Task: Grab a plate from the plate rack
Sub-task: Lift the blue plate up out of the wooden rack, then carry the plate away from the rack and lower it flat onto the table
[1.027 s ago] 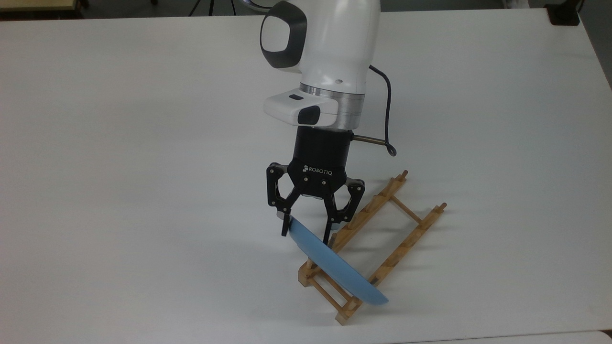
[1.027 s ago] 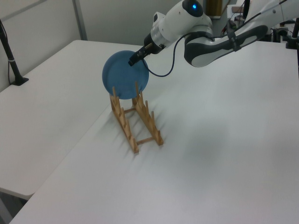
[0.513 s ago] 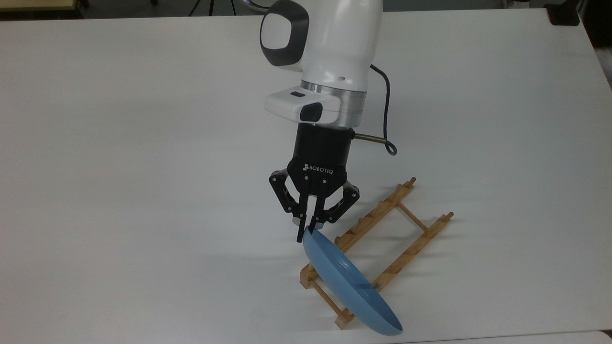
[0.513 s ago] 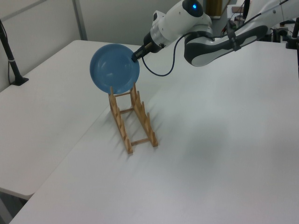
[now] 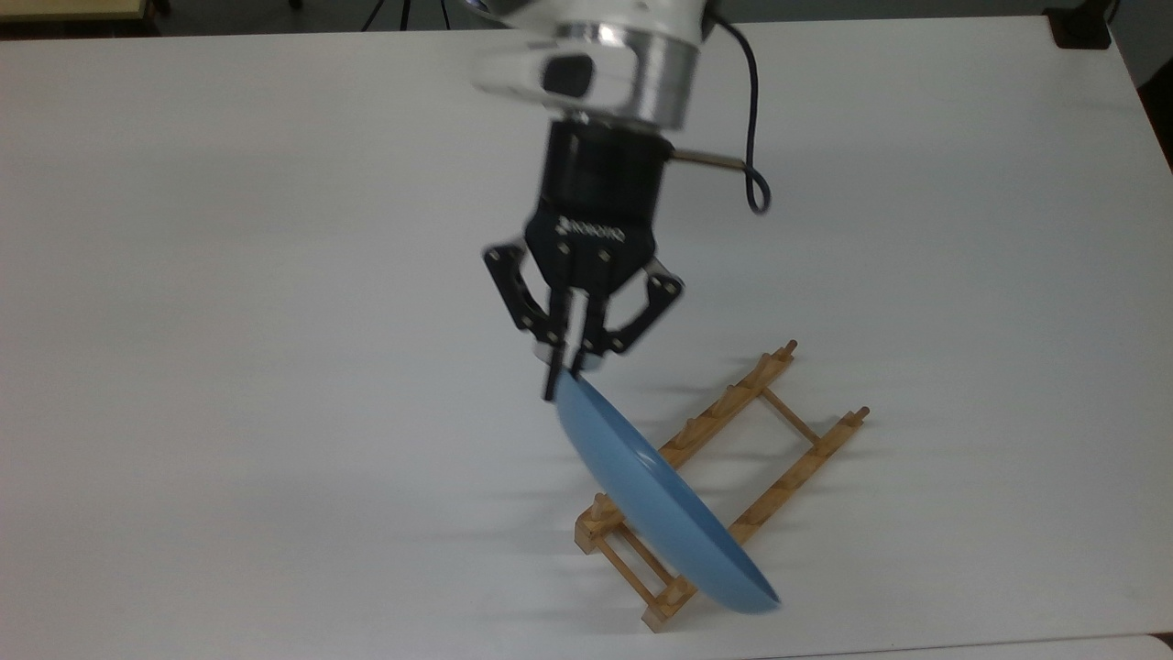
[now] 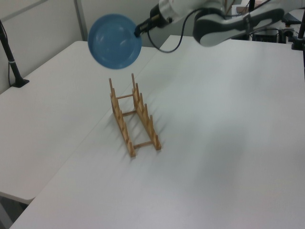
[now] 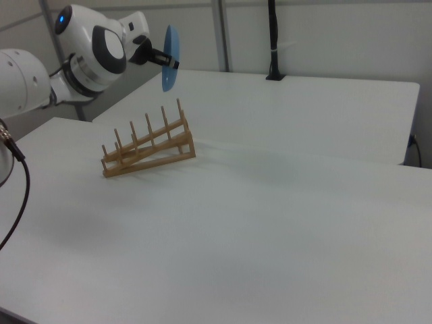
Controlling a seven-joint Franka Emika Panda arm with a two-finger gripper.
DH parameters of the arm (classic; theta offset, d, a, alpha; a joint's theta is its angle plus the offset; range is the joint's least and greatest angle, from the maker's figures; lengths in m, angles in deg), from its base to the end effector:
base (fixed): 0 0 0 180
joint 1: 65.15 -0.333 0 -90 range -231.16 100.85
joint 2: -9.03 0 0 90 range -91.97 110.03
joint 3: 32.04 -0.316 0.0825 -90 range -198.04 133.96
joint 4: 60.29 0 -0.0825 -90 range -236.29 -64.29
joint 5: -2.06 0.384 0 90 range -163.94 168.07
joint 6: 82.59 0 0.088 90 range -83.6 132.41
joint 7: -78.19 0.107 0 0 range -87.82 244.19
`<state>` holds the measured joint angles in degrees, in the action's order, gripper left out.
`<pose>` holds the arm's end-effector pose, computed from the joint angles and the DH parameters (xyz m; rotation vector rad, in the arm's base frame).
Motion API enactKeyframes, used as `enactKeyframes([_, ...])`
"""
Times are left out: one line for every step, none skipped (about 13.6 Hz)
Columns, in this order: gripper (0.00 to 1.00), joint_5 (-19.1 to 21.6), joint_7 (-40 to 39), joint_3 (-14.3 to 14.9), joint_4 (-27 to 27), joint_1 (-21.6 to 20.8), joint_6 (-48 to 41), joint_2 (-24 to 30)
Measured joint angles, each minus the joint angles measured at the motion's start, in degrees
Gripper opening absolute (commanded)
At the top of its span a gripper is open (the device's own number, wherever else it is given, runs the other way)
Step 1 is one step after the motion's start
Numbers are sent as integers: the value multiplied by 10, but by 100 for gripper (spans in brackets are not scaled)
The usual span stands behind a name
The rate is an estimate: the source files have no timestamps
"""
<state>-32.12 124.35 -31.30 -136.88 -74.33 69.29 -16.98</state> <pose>0.7323 0.1264 0.5698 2.7160 -0.3419 1.4272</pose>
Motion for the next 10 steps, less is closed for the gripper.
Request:
enactKeyframes([0,22,-4,0,-12,5,-23,21])
enactKeyframes([0,51,-19,0,-22,8,-53,37])
enactKeyframes([0,86,-47,0,-27,10,-89,51])
enactKeyframes([0,141,-100,0,-32,15,-141,71])
enactKeyframes([0,195,-158,1,-35,21,-195,92])
enactKeyframes([0,245,-218,1,-36,28,-256,111])
enactKeyframes([0,291,-286,2,-37,41,-329,134])
enactKeyframes([0,316,-335,2,-38,53,-389,150])
enactKeyframes([0,339,-385,3,-39,66,-460,165])
enactKeyframes([0,362,-439,4,-42,84,-533,178])
